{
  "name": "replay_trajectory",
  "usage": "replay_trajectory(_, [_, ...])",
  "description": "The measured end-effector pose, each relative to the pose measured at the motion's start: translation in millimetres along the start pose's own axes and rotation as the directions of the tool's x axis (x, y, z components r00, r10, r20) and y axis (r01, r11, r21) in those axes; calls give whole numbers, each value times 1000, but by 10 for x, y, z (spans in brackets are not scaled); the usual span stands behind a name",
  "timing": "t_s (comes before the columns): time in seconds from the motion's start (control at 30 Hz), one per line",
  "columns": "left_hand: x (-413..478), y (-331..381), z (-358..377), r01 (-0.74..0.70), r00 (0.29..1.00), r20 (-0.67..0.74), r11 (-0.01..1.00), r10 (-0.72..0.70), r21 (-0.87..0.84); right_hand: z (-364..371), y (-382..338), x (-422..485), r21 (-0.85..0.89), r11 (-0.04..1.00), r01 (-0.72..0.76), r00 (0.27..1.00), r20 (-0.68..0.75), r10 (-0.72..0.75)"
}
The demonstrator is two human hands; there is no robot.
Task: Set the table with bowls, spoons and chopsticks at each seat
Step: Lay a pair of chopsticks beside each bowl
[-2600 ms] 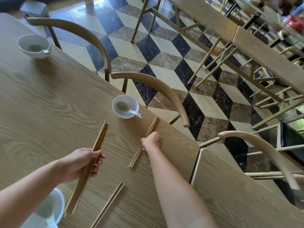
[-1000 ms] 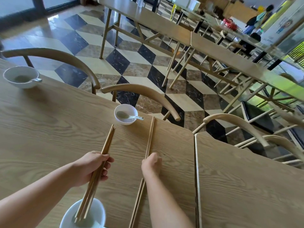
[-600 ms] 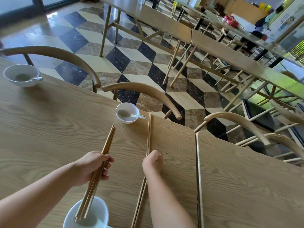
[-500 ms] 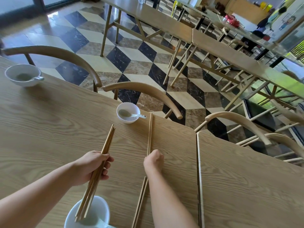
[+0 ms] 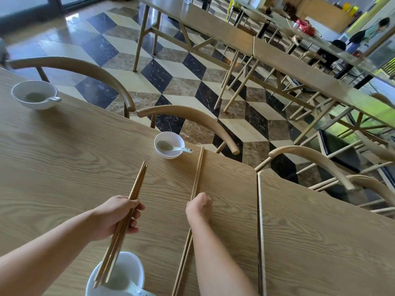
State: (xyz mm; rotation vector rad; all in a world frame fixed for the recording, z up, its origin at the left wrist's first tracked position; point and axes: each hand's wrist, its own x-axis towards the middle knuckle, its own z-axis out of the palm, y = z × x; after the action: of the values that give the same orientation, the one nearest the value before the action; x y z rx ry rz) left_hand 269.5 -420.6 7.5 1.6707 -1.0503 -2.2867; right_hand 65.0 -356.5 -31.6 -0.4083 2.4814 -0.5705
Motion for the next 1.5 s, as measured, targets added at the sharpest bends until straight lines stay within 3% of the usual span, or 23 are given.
replay_trajectory(0.07, [-11, -9, 9, 1, 1000, 3, 1000, -1, -1, 11, 38, 5, -4, 1000, 16, 999, 31, -16])
replay_trajectory(0.2, [-28, -23, 13, -2, 1000, 14, 1000, 2, -2, 14, -24, 37, -48, 999, 13, 998, -61, -16])
replay_trajectory(0.37, [-32, -47, 17, -4, 1000, 10, 1000, 4, 11, 73, 27, 59, 130, 991, -14, 997, -74, 24])
replay_trajectory(0.57, [-20, -79, 1, -4, 1000, 18, 1000, 4, 8, 78, 41, 90, 15, 999, 50, 996, -80, -48])
replay_trajectory(0.77, [-78, -92, 3, -6, 1000, 15, 999, 5, 33, -10, 167, 38, 4, 1000, -8, 990, -142, 9])
replay_trajectory(0.97, [-288, -187, 120, 5, 999, 35, 999, -6, 42, -61, 785, -477, -28, 998, -65, 988, -140, 60])
replay_trajectory(1.13, [-427, -411, 99, 52, 997, 48, 996, -56, 69, 126, 1293, -980, -97, 995, 21, 1000, -18, -23])
replay_trajectory(1.27, [-463, -474, 64, 50, 998, 23, 995, -53, 86, 197, 1405, -1196, -74, 994, 83, 996, -26, -85])
replay_trajectory(1.5, [-505, -517, 85, 34, 999, 23, 992, -37, 118, 286, 1468, -1255, -180, 966, 188, 980, -32, -197])
